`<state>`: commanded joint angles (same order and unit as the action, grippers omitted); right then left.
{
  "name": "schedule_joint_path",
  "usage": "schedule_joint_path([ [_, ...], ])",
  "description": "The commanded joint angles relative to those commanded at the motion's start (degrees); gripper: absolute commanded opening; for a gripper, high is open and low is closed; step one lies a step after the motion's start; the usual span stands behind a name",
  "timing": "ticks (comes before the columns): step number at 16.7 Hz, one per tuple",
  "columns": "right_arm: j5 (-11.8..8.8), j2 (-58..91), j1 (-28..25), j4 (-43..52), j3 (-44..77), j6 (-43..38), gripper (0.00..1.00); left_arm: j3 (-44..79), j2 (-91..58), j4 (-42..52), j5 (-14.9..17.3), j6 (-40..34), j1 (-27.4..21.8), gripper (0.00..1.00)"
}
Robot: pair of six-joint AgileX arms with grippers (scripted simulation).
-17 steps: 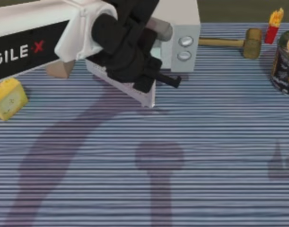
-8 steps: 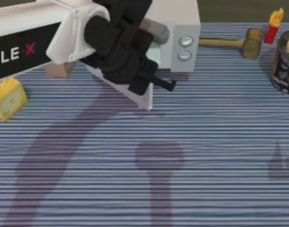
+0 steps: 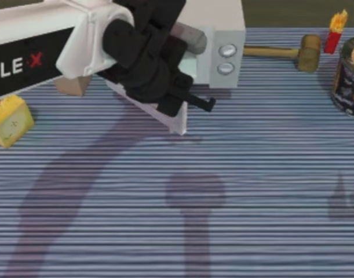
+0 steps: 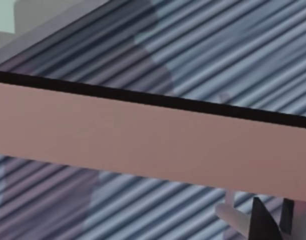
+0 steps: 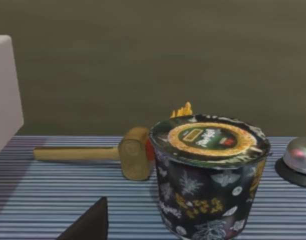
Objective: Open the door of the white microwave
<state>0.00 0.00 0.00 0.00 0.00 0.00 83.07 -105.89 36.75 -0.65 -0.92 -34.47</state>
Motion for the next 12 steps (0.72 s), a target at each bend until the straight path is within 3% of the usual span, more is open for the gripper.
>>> schedule_joint_path([
  [12, 0.00, 0.00, 0.00, 0.00, 0.00, 0.00, 1.00, -0.19, 0.00, 0.00, 0.49, -0.04, -0.25, 0.00],
])
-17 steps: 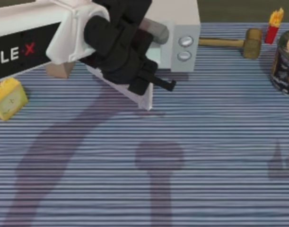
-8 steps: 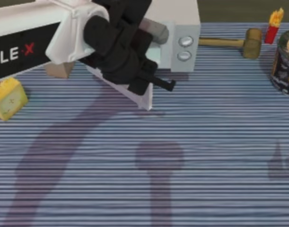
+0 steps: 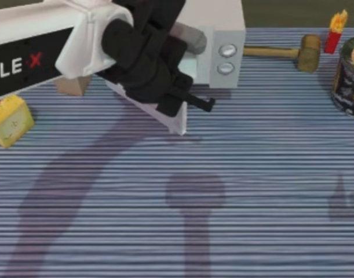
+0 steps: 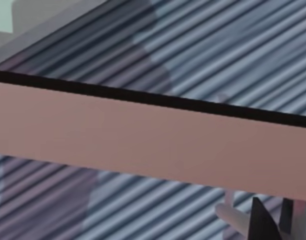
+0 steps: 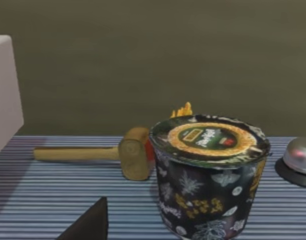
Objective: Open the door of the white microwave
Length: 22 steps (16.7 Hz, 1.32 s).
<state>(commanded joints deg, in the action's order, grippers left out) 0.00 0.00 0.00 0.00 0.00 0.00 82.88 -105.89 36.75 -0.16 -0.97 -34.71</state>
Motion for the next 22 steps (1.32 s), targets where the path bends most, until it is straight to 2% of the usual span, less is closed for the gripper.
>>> schedule_joint_path([
  [7, 0.00, 0.00, 0.00, 0.00, 0.00, 0.00, 1.00, -4.31, 3.66, -0.71, 3.92, 7.56, 2.73, 0.00],
  [22, 0.00, 0.00, 0.00, 0.00, 0.00, 0.00, 1.00, -4.46, 3.73, -0.69, 4.03, 7.78, 2.80, 0.00],
])
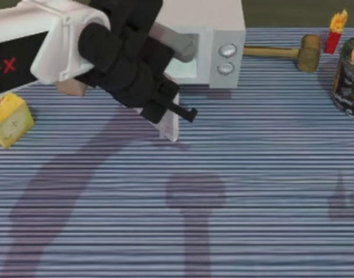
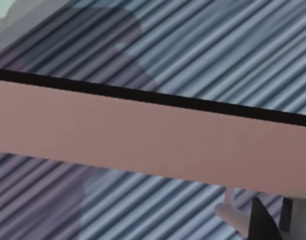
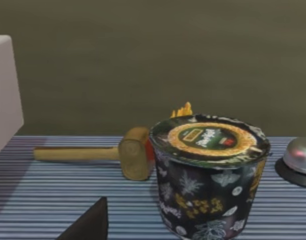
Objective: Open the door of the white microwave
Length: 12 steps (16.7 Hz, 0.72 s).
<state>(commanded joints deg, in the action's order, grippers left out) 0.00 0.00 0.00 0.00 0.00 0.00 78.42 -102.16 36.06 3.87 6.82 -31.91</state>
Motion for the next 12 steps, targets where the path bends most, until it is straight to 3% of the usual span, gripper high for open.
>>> schedule_joint_path([
  [12, 0.00, 0.00, 0.00, 0.00, 0.00, 0.00, 1.00, -0.14, 0.02, 0.04, 0.47, -0.02, -0.21, 0.00],
])
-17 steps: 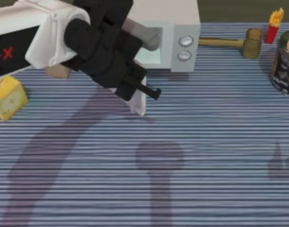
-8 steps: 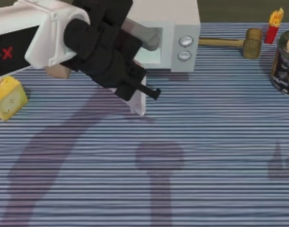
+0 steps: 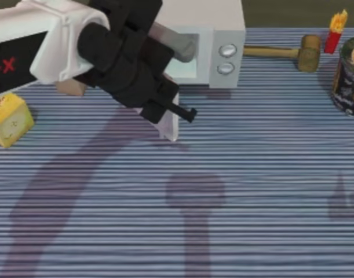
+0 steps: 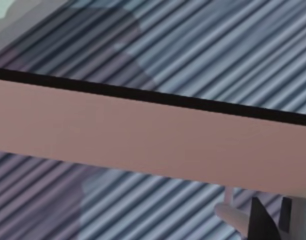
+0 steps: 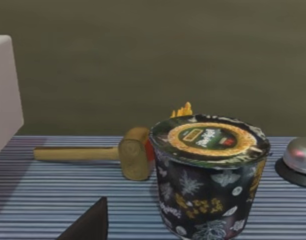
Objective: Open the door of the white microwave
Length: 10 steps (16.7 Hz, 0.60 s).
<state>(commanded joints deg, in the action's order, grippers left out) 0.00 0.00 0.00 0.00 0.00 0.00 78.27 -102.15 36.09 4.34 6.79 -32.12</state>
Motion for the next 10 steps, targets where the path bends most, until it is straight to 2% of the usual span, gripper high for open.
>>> schedule_joint_path([
  [6, 0.00, 0.00, 0.00, 0.00, 0.00, 0.00, 1.00, -2.74, 2.74, 0.23, 3.75, 7.34, 2.89, 0.00],
  [10, 0.00, 0.00, 0.00, 0.00, 0.00, 0.00, 1.00, -3.34, 3.00, 0.44, 4.33, 8.48, 3.36, 0.00],
])
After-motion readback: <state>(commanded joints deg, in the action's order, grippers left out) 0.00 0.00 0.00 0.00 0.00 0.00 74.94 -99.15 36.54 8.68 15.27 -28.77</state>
